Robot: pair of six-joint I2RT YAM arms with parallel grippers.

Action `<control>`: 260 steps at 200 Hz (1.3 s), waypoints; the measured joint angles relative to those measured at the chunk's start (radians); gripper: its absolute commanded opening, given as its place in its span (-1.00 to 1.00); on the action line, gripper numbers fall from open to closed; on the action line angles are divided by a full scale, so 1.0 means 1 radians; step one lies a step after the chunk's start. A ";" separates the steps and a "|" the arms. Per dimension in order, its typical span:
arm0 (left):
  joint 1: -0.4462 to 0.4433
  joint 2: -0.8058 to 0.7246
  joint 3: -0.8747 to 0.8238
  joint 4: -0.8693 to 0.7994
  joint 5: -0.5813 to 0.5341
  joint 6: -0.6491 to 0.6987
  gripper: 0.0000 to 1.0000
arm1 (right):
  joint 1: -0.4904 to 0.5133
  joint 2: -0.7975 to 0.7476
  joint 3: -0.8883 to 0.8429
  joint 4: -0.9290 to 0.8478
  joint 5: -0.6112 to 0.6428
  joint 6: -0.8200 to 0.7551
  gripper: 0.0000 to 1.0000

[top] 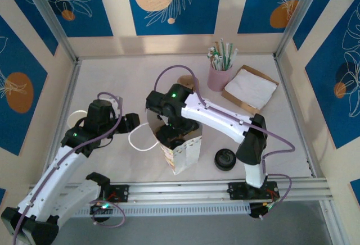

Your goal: Pack the takeout coffee

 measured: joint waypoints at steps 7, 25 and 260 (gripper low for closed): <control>0.000 0.000 0.000 0.000 0.000 0.000 0.43 | 0.001 -0.004 0.002 0.000 0.000 0.002 0.98; 0.000 0.000 0.003 0.000 0.000 0.000 0.43 | 0.004 -0.016 0.005 0.000 0.005 0.004 0.98; 0.000 -0.072 0.238 -0.100 -0.031 0.057 0.52 | 0.055 -0.335 0.066 0.145 0.040 0.042 0.98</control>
